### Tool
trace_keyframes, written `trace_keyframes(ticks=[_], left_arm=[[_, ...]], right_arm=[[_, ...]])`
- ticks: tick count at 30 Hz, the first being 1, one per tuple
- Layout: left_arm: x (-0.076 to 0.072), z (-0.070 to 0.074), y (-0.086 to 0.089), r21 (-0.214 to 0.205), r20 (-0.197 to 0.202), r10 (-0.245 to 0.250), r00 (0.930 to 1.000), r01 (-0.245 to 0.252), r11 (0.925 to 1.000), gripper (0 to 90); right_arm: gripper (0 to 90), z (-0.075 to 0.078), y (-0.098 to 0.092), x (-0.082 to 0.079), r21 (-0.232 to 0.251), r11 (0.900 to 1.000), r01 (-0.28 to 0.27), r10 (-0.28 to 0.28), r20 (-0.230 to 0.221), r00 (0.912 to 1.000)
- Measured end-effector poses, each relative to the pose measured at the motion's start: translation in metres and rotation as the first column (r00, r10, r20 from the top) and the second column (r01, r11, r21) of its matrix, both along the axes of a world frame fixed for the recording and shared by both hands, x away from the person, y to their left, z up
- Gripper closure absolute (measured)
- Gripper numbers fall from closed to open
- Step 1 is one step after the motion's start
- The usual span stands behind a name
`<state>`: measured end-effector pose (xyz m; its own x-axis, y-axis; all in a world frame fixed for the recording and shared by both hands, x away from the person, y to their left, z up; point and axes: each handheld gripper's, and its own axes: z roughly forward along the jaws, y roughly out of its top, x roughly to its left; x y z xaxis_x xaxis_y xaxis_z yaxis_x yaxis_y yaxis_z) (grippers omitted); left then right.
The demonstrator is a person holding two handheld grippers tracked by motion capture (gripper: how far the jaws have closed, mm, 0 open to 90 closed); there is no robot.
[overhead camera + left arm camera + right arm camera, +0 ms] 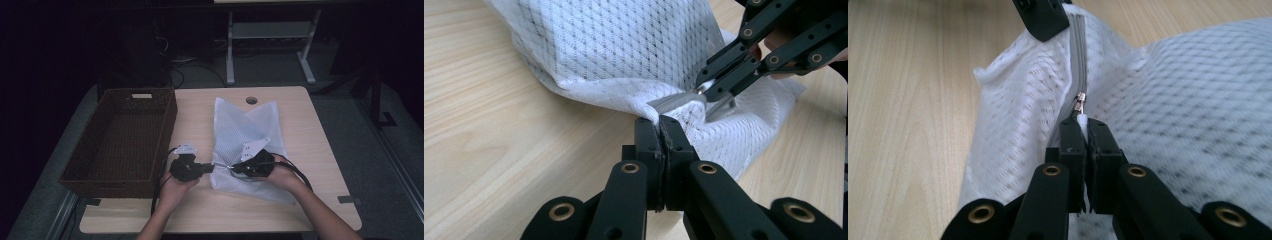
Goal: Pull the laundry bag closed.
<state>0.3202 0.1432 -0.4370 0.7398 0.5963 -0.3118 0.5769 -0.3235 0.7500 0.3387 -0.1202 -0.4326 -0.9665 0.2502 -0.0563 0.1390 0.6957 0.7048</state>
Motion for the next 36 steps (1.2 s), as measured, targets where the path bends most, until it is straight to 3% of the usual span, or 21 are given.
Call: trace_keyframes(ticks=[15, 21, 36], left_arm=[[-0.003, 0.001, 0.000, -0.008, 0.004, -0.005, 1.0000, 0.005, 1.0000, 88.8], [-0.007, 0.003, -0.001, -0.003, 0.007, -0.016, 0.9998, 0.016, 0.9999, 88.8], [-0.008, 0.001, 0.003, 0.002, -0.009, -0.003, 1.0000, 0.003, 1.0000, 88.9]], right_arm=[[86.6, 0.005, -0.013, -0.003, 0.001, 0.9998, 0.018, -0.018, 0.015, 0.9997], [86.6, 0.003, -0.019, -0.002, 0.037, 0.9989, 0.028, -0.028, -0.011, 0.9996], [86.6, 0.005, -0.030, -0.005, 0.032, 0.9986, 0.042, -0.042, -0.006, 0.9991]])
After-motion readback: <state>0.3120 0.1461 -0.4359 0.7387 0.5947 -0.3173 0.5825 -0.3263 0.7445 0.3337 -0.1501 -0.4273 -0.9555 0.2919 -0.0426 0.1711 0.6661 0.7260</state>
